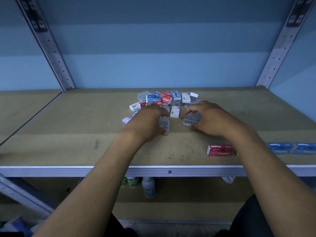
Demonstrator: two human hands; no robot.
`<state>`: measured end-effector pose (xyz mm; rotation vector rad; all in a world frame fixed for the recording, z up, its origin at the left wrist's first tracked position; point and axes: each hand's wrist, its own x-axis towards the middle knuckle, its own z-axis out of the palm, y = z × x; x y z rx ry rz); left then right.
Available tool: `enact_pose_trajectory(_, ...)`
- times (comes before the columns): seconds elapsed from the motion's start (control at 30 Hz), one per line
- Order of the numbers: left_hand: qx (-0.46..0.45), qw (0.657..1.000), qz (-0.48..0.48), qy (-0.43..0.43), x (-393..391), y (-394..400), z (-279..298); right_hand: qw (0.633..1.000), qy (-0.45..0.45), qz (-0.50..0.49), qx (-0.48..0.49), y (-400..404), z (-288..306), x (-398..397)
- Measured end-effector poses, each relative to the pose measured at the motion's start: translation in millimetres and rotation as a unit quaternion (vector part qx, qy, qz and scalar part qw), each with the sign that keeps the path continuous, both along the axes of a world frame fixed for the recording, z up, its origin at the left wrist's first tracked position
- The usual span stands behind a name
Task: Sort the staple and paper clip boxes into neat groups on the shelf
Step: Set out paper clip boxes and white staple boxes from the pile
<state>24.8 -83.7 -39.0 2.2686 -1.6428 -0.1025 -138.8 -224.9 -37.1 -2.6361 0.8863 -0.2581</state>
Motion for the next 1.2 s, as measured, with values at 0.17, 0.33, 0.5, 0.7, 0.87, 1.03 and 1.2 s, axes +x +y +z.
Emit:
enact_pose_trajectory(0.17,-0.011,1.000,-0.006,-0.015,0,3,1,1.000,-0.008,0.002,0.007,2,3,-2)
enact_pose_trajectory(0.33,-0.022,1.000,-0.016,-0.005,5,4,3,0.999,-0.027,0.006,0.023,2,6,-7)
enact_pose_trajectory(0.5,-0.014,1.000,-0.022,0.012,5,7,7,0.997,-0.050,-0.004,0.052,4,11,-10)
enact_pose_trajectory(0.7,-0.032,0.997,-0.047,0.054,6,10,8,0.995,-0.059,-0.032,0.073,4,14,-13)
enact_pose_trajectory(0.87,-0.021,0.995,-0.049,0.080,5,11,9,0.995,-0.055,-0.024,0.078,0,14,-15)
enact_pose_trajectory(1.03,-0.006,0.993,-0.058,0.103,5,10,9,0.995,-0.050,-0.014,0.081,0,15,-16)
enact_pose_trajectory(1.2,-0.017,0.993,-0.050,0.108,6,9,9,0.996,-0.036,-0.021,0.073,2,15,-16)
